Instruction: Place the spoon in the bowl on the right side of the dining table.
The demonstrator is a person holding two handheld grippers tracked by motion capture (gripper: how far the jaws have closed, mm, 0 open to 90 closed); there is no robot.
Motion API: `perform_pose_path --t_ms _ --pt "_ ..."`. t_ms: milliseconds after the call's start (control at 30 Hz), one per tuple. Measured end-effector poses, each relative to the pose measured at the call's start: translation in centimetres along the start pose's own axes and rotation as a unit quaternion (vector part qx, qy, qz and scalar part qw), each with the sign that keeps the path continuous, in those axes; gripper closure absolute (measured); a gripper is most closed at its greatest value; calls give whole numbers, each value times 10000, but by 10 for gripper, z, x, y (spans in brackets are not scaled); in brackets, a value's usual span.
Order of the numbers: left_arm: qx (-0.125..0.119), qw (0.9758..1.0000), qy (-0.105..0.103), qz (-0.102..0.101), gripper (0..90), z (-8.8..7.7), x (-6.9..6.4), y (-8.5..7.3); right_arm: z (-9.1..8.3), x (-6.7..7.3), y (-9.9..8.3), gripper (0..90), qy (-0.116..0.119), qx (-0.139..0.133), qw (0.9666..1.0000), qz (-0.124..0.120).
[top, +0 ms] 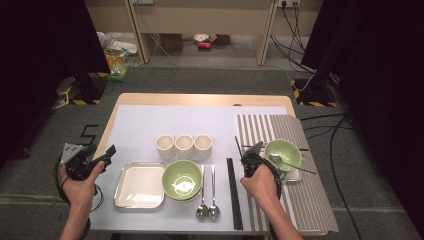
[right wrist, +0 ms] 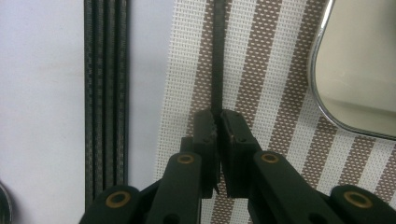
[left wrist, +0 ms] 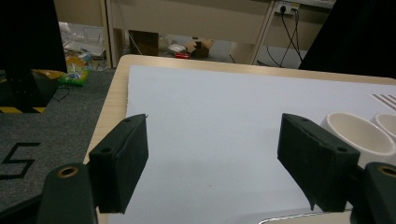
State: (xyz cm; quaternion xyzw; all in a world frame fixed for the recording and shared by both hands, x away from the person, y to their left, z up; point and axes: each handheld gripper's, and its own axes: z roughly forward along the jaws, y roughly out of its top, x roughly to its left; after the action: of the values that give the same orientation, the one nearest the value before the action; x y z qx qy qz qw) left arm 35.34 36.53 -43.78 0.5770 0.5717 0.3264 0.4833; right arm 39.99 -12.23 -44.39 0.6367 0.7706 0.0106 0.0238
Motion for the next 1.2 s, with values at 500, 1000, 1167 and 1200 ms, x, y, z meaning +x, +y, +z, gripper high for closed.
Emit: perform_pose_path --t_ms 500,1000,1167,1200 --pt "-8 10000 4 2 239 -1 0 0 0 -7 2 859 239 69 9996 -101" --pt "-14 10000 21 -4 239 -1 2 1 0 -10 0 860 324 -9 9990 -318" --pt "-14 10000 23 3 239 -1 1 1 -6 -13 -1 860 348 -159 9978 -539" --pt "-10 10000 23 6 239 -1 1 1 -8 -12 -2 860 409 -158 9977 -516"
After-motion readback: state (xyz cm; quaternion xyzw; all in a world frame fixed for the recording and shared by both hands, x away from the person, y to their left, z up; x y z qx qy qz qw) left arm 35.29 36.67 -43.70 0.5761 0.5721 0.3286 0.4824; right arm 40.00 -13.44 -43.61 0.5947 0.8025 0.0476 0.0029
